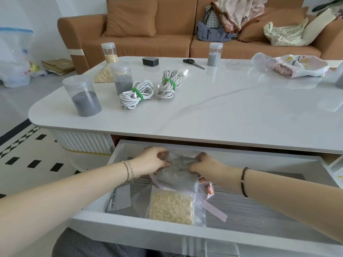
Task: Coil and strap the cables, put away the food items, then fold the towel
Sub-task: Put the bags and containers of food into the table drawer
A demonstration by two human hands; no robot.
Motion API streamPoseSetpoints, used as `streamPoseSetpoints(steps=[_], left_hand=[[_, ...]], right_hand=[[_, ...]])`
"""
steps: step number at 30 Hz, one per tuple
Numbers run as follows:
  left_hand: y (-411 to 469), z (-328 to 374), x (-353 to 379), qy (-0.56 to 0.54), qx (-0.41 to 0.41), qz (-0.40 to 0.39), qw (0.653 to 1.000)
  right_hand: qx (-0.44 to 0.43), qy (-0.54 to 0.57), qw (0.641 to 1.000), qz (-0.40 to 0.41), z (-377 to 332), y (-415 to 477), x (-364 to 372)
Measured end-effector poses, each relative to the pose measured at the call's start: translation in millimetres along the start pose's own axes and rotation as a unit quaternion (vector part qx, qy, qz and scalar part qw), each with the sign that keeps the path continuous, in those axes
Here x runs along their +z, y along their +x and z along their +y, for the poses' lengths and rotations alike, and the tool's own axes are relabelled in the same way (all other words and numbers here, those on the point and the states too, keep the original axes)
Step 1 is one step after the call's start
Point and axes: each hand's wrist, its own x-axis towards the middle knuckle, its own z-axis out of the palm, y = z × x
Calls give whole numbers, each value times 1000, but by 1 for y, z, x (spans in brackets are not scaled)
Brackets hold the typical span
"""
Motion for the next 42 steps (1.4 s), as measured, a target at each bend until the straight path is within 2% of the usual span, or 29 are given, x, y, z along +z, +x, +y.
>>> streamPoseSetpoints(steps=[2,4,6,8,10,12,14,16,19,22,24,25,28,30,32,35,37,39,42], left_hand=[[3,2,-3,26,11,18,999],[1,2,-4,90,-2,-21,996],[-9,3,-2,209,-4,-65,976],[-16,5,-3,293,38,-42,954],[-17,5,-4,308,107,-26,945],[-16,7,-4,306,169,-72,934],[-17,5,1,312,188,-125,923],[-21,0,8,333,187,-150,912],[-24,0,11,352,155,-177,906],[-15,16,-1,317,81,-210,921],[-12,17,-8,283,76,-208,933],[-14,17,-9,293,79,-216,928],[-21,14,-6,350,84,-221,906],[-28,16,-6,355,83,-216,906],[-36,25,-13,324,75,-240,912],[-68,52,-46,187,59,-257,946],[-89,68,-80,108,96,-202,969],[-102,83,-116,57,124,-116,984],[-105,101,-167,-15,156,22,987]], right_hand=[[-14,-49,999,16,-3,4,0],[-54,-191,979,33,-5,0,0],[-133,-353,924,60,1,-6,-1],[-210,-457,861,78,-1,-11,-1],[-257,-514,815,73,-4,-12,-1],[-289,-544,784,70,0,-15,1],[-324,-558,760,77,9,-15,4],[-317,-597,733,72,14,-17,7],[-303,-599,740,44,16,-16,9],[-303,-589,747,59,8,-19,3],[-299,-582,754,66,-2,-25,2],[-295,-576,760,62,-5,-27,2],[-242,-568,787,-4,-6,-33,3],[-207,-559,802,-37,-10,-41,3],[-213,-555,803,-44,-20,-52,0],[-259,-506,822,-29,-52,-75,-12],[-296,-451,842,-2,-86,-90,-24],[-333,-402,852,37,-123,-94,-37],[-398,-350,841,112,-182,-82,-46]])
